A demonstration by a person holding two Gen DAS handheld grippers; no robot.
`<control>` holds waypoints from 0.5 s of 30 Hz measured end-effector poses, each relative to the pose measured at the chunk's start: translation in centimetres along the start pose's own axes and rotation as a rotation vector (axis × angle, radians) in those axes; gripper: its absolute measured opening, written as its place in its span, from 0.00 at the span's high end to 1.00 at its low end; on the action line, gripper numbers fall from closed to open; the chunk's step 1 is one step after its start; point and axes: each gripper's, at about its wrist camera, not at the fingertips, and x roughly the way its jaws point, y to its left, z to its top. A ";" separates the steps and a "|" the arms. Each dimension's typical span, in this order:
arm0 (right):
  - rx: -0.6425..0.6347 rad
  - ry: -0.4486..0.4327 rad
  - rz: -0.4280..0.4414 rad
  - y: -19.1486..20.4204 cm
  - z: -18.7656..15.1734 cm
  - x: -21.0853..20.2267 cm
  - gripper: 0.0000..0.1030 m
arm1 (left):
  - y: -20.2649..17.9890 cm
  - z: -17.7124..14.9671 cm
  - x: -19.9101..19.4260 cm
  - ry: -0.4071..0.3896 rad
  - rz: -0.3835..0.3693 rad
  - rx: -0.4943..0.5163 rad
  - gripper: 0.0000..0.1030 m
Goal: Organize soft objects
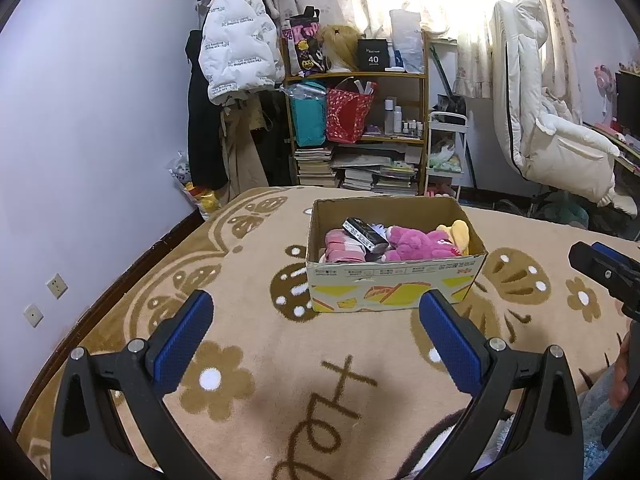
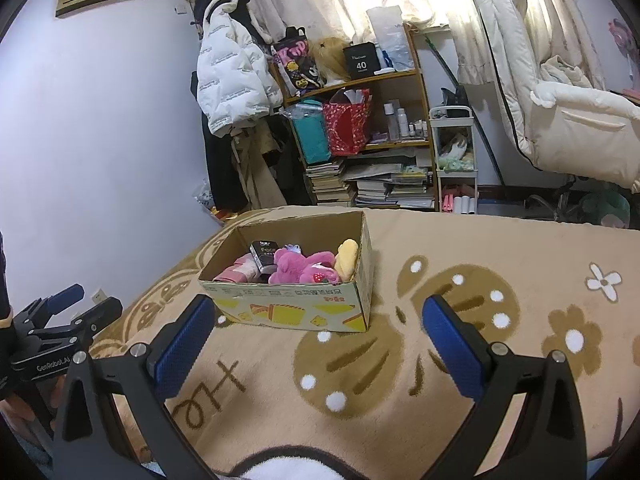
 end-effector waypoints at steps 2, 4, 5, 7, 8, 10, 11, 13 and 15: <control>-0.003 -0.004 0.000 -0.1 0.1 0.0 0.00 | -0.1 0.0 0.0 0.004 -0.003 -0.001 0.01; -0.006 -0.011 -0.002 -0.1 0.1 -0.1 0.00 | 0.0 0.0 -0.1 0.001 -0.003 -0.004 0.01; -0.007 -0.011 -0.003 0.0 0.1 -0.1 0.00 | 0.0 0.0 -0.2 -0.002 -0.002 -0.005 0.01; -0.005 -0.009 -0.004 -0.1 0.1 -0.2 0.00 | 0.0 0.0 -0.3 -0.003 -0.003 -0.008 0.01; -0.004 -0.008 -0.003 -0.1 0.2 -0.2 0.00 | 0.0 0.0 -0.3 -0.003 -0.003 -0.010 0.01; -0.005 -0.009 -0.003 -0.1 0.2 -0.2 0.00 | 0.0 0.0 -0.3 -0.003 -0.001 -0.008 0.01; -0.004 -0.009 -0.002 -0.2 0.2 -0.2 0.00 | 0.0 0.0 -0.3 -0.004 -0.001 -0.007 0.01; -0.005 -0.009 -0.004 -0.2 0.3 -0.2 0.00 | 0.1 0.0 -0.3 -0.002 -0.006 -0.005 0.01; -0.004 -0.010 -0.004 -0.2 0.3 -0.3 0.00 | 0.0 0.1 -0.2 0.001 -0.011 -0.005 0.01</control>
